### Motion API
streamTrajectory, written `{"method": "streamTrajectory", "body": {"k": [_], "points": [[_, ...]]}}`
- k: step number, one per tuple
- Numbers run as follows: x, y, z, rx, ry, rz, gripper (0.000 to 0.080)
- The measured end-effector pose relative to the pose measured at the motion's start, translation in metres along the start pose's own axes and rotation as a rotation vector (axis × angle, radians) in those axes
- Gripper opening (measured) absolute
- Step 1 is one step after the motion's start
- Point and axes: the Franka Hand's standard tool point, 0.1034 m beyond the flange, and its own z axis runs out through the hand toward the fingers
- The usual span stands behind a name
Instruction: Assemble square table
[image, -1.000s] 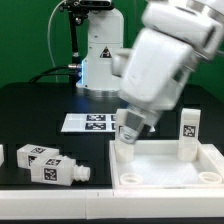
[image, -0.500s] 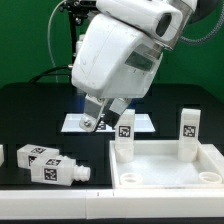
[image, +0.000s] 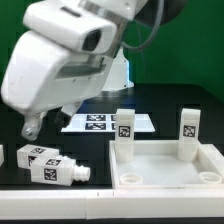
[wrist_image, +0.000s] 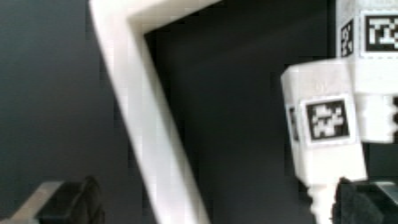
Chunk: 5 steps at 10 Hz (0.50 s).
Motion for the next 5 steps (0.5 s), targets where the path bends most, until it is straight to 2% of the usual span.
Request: {"method": "streamTrajectory", "body": {"k": [3, 4, 5], "points": [[0.013, -0.008, 0.004, 0.008, 0.002, 0.012, 0.0649], [0.02, -0.015, 0.007, 0.006, 0.002, 0.043, 0.0649], [0.041, -0.044, 0.019, -0.006, 0.002, 0.072, 0.0649]]}}
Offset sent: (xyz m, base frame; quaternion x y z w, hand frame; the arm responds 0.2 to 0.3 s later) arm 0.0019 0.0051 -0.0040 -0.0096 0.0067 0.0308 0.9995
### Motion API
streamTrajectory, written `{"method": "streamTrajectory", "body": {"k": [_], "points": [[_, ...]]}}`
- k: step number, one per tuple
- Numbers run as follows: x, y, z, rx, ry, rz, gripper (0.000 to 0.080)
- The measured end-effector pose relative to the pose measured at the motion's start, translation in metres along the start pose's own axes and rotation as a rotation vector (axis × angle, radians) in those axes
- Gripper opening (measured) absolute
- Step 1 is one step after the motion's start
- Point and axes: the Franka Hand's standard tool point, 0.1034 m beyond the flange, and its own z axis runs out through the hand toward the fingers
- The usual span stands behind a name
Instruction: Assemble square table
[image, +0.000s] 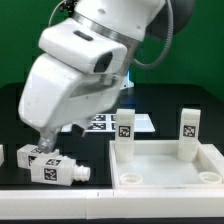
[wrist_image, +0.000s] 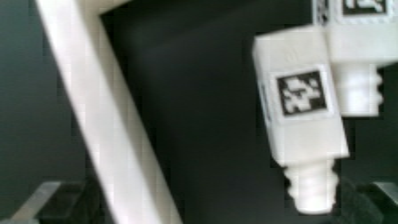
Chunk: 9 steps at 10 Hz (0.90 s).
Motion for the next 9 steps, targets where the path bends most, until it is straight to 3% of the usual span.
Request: {"method": "streamTrajectory", "body": {"k": [1, 2, 6, 9], "points": [[0.007, -0.021, 0.005, 0.033, -0.002, -0.051, 0.0649], [0.005, -0.014, 0.003, 0.027, 0.002, -0.038, 0.0649], [-0.001, -0.014, 0.003, 0.042, -0.013, -0.032, 0.0649], [0.014, -0.024, -0.004, 0.049, -0.021, -0.015, 0.0649]]}}
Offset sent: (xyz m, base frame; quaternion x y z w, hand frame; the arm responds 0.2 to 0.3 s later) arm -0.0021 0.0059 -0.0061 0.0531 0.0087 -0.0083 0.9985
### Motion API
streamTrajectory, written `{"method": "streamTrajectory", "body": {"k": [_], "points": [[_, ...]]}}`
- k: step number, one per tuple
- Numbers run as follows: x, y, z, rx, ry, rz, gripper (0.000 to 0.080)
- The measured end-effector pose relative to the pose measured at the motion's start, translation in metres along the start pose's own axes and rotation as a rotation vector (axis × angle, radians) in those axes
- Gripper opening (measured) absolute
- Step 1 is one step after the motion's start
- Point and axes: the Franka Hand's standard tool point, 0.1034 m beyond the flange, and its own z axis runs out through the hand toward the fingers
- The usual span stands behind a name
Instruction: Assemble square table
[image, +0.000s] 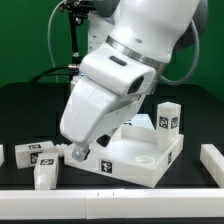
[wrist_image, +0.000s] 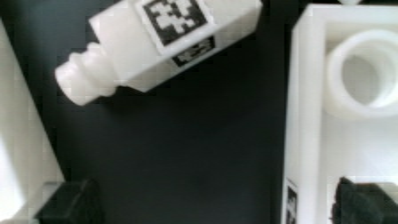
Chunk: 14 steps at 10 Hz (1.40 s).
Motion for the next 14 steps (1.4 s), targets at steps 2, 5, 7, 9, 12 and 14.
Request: {"method": "streamTrajectory", "body": {"k": [2, 5, 7, 9, 12, 14], "points": [[0.009, -0.01, -0.001, 0.012, 0.006, 0.001, 0.0649], [0.014, -0.022, 0.02, 0.024, -0.007, 0.005, 0.0649], [0.02, -0.031, 0.03, 0.034, -0.017, 0.027, 0.0649], [0.019, -0.03, 0.031, 0.035, -0.017, 0.027, 0.0533], [0.019, -0.03, 0.031, 0.035, -0.017, 0.028, 0.0206], [0.028, -0.032, 0.025, 0.018, -0.012, -0.005, 0.008]]}}
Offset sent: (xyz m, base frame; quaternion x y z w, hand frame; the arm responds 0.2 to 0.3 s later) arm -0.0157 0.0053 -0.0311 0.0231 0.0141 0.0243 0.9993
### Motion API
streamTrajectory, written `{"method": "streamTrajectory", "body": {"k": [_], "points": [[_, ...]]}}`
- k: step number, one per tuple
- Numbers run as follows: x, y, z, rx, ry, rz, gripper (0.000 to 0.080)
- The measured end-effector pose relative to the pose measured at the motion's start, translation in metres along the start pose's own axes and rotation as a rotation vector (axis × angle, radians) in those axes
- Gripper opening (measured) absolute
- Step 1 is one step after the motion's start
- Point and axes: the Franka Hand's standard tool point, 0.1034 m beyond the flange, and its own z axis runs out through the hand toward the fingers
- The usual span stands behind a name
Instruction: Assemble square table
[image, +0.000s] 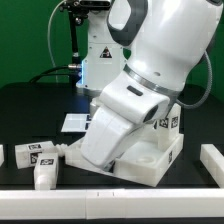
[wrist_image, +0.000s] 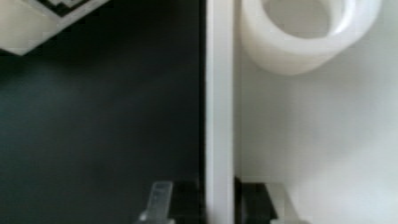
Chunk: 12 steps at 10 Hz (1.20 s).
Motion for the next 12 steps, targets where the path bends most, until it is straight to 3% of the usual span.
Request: {"method": "streamTrajectory", "body": {"k": [2, 3, 4, 8, 10, 12], "points": [[0.023, 0.003, -0.018, -0.007, 0.009, -0.07, 0.006], [0.036, 0.009, -0.028, -0.031, 0.034, -0.104, 0.006], [0.038, 0.011, -0.03, -0.057, 0.069, -0.11, 0.0056], [0.036, 0.009, -0.028, -0.048, 0.061, -0.107, 0.0057], [0.054, 0.01, -0.039, -0.067, 0.085, -0.166, 0.0057], [0.061, 0.013, -0.043, -0.063, 0.071, -0.177, 0.0057]]}}
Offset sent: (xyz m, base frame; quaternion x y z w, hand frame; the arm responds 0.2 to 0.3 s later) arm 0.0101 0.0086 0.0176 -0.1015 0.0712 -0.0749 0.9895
